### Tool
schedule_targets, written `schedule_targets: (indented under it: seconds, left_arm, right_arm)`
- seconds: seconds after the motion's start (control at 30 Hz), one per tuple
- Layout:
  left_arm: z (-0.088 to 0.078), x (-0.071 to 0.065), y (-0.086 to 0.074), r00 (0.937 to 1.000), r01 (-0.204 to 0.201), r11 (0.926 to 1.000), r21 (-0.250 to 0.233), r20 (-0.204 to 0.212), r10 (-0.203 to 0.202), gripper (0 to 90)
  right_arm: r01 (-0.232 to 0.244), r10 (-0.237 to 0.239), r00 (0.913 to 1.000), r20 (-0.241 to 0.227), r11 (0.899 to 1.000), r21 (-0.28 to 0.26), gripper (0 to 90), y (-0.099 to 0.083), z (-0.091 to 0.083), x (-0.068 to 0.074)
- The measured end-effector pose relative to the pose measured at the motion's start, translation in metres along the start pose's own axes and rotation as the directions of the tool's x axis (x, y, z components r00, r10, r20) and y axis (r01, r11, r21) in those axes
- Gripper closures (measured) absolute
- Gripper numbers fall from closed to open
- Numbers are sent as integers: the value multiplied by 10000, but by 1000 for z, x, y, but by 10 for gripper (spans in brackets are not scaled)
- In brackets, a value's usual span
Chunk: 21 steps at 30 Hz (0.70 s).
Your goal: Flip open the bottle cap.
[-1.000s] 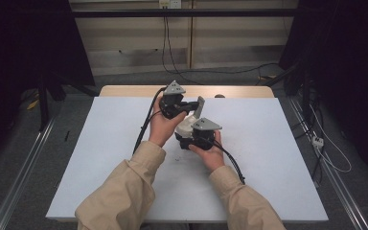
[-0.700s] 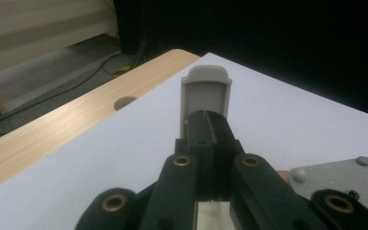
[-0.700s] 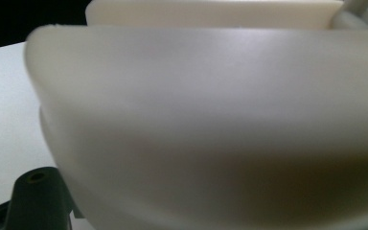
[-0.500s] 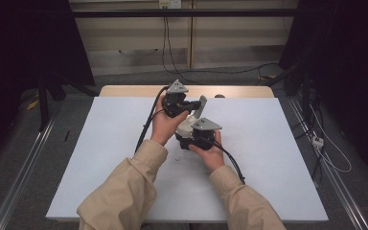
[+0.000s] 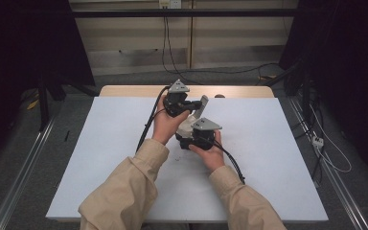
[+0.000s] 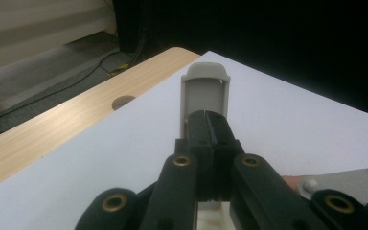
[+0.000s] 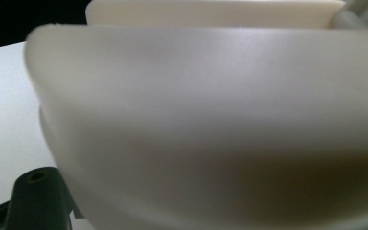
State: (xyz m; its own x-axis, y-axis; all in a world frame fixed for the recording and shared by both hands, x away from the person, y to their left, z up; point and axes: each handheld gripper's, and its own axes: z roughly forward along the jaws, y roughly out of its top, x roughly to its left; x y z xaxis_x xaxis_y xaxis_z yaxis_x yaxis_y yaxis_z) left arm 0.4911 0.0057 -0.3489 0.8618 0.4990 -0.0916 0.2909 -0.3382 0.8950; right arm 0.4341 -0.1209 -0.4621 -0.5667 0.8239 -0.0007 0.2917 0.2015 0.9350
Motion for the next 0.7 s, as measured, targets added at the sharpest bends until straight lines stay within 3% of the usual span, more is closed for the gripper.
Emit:
schedule_targets:
  seconds: [0.7]
  left_arm:
    - [8, 1, 1, 10000, -45, 9999, 163, 34, 44, 900]
  right_arm:
    - [9, -9, 10000, -18, 10000, 1, 189, 0, 0, 0]
